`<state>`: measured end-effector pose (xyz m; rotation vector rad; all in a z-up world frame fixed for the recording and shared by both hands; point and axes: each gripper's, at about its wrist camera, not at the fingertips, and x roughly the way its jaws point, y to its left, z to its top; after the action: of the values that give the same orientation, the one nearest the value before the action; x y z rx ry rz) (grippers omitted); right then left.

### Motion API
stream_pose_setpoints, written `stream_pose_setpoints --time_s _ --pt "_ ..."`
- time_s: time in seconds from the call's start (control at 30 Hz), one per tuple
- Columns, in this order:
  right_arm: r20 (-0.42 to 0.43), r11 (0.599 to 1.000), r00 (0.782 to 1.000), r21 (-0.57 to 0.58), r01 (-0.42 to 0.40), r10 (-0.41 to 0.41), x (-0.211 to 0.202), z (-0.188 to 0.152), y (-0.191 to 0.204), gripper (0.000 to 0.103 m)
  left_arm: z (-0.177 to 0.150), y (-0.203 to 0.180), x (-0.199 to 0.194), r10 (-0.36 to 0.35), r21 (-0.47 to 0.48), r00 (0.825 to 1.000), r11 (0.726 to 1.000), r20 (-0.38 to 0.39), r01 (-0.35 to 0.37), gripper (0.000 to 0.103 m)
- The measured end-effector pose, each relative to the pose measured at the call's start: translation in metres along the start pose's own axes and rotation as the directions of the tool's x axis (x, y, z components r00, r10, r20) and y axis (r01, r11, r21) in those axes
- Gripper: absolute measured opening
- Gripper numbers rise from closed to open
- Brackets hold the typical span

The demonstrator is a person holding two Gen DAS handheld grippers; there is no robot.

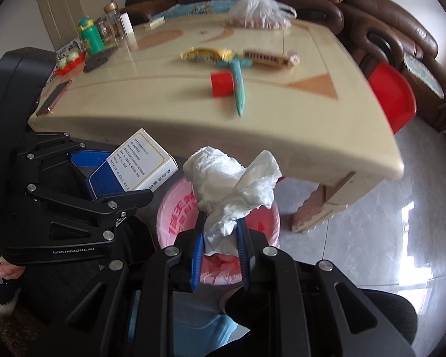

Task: Collect trash
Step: 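Carry the white box in the left tool and tissue in the right tool over the wastebasket, then open both grippers to drop the box and tissue into the wastebasket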

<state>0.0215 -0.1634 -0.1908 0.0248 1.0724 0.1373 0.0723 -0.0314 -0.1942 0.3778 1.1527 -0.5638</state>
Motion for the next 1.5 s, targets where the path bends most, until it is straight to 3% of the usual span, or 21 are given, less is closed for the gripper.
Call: stream_pose_setpoints --time_s 0.37,0.97,1.5 --pt "-0.134 0.999 0.990 0.032 -0.032 0.036 0.065 -0.007 -0.010 0.020 -0.008 0.012 0.064 -0.055 -0.058 0.993 0.997 -0.109 0.048 0.061" --pt "-0.284 0.993 0.953 0.085 -0.086 0.106 0.160 -0.012 -0.029 0.020 -0.016 0.026 0.156 -0.105 -0.201 0.960 0.978 -0.261 0.053 0.061" --pt "-0.388 0.987 0.909 0.109 -0.121 0.154 0.220 -0.019 -0.035 0.020 -0.014 0.022 0.204 -0.099 -0.179 0.929 0.983 -0.356 0.036 0.061"
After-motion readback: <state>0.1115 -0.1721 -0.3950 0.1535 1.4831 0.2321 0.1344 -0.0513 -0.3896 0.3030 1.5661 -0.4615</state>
